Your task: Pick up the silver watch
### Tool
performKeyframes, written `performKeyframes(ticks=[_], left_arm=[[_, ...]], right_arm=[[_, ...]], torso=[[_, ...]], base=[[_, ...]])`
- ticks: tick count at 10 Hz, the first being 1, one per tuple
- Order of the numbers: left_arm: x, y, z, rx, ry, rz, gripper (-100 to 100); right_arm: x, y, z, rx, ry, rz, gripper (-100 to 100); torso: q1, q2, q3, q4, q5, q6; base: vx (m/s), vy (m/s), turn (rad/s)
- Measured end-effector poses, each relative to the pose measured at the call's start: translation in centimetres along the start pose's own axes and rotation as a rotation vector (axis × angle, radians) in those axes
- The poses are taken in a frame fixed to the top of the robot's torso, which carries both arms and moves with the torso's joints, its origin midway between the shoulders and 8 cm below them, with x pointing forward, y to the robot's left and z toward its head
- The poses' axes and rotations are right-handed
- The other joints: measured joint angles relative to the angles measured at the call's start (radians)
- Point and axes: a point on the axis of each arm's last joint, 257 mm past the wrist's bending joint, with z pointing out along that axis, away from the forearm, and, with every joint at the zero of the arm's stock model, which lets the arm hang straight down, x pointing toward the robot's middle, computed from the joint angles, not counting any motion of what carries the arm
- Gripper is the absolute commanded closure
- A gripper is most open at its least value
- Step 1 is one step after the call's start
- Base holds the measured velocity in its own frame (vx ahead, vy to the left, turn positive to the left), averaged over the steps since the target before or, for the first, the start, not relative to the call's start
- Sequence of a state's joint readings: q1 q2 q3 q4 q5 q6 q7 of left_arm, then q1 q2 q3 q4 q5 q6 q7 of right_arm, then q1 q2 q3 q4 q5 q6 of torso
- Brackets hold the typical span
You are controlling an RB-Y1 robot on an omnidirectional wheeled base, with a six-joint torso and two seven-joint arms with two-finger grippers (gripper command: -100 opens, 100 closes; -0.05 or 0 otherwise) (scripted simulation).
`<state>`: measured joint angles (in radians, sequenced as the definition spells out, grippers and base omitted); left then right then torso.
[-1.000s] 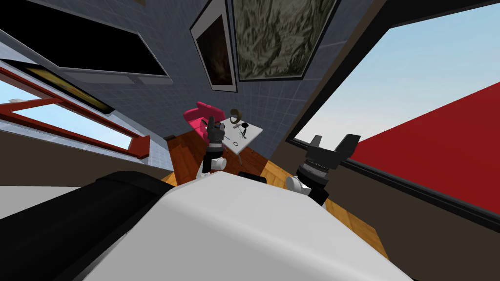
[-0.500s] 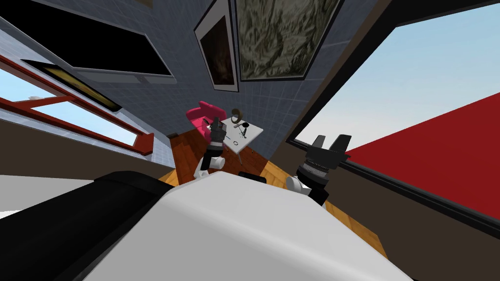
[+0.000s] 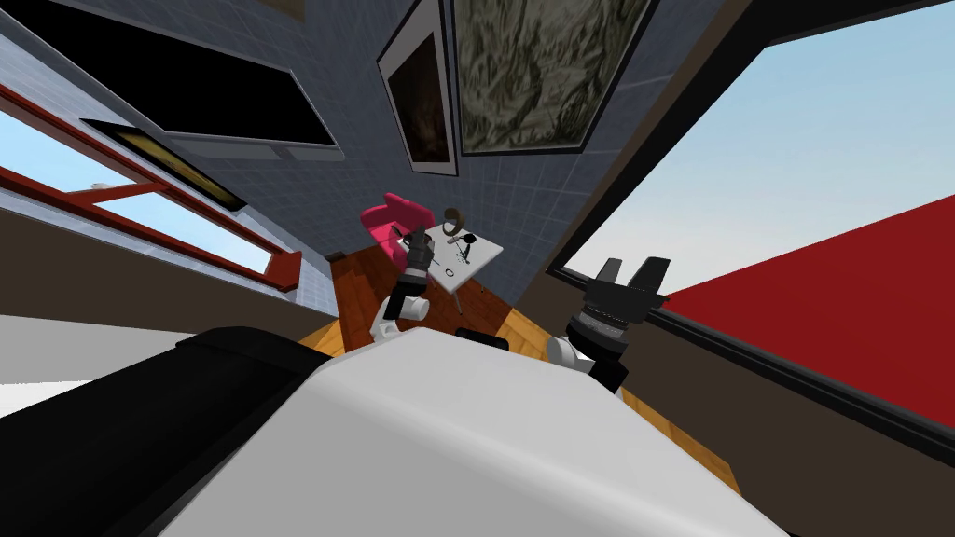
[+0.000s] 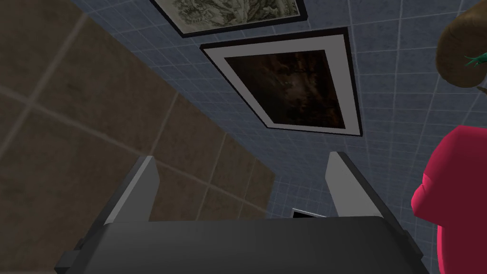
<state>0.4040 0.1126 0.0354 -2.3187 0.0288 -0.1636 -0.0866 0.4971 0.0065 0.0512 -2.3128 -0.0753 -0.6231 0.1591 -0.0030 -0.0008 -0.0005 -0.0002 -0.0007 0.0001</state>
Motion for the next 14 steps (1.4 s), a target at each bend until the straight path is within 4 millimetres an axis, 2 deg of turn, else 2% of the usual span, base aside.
performKeyframes(ticks=[6, 14], left_arm=[[-0.2, 3.2, 0.7, -0.122, 0.016, 0.064, -100], [-0.5, 9.1, 0.6, -0.322, 0.047, 0.158, -100]], right_arm=[[0.0, 0.0, 0.0, 0.000, 0.000, 0.000, 0], [0.0, 0.0, 0.0, 0.000, 0.000, 0.000, 0]], torso=[[0.000, 0.000, 0.000, 0.000, 0.000, 0.000], [0.000, 0.000, 0.000, 0.000, 0.000, 0.000]], base=[[0.006, -0.047, 0.047], [0.011, -0.052, 0.042]])
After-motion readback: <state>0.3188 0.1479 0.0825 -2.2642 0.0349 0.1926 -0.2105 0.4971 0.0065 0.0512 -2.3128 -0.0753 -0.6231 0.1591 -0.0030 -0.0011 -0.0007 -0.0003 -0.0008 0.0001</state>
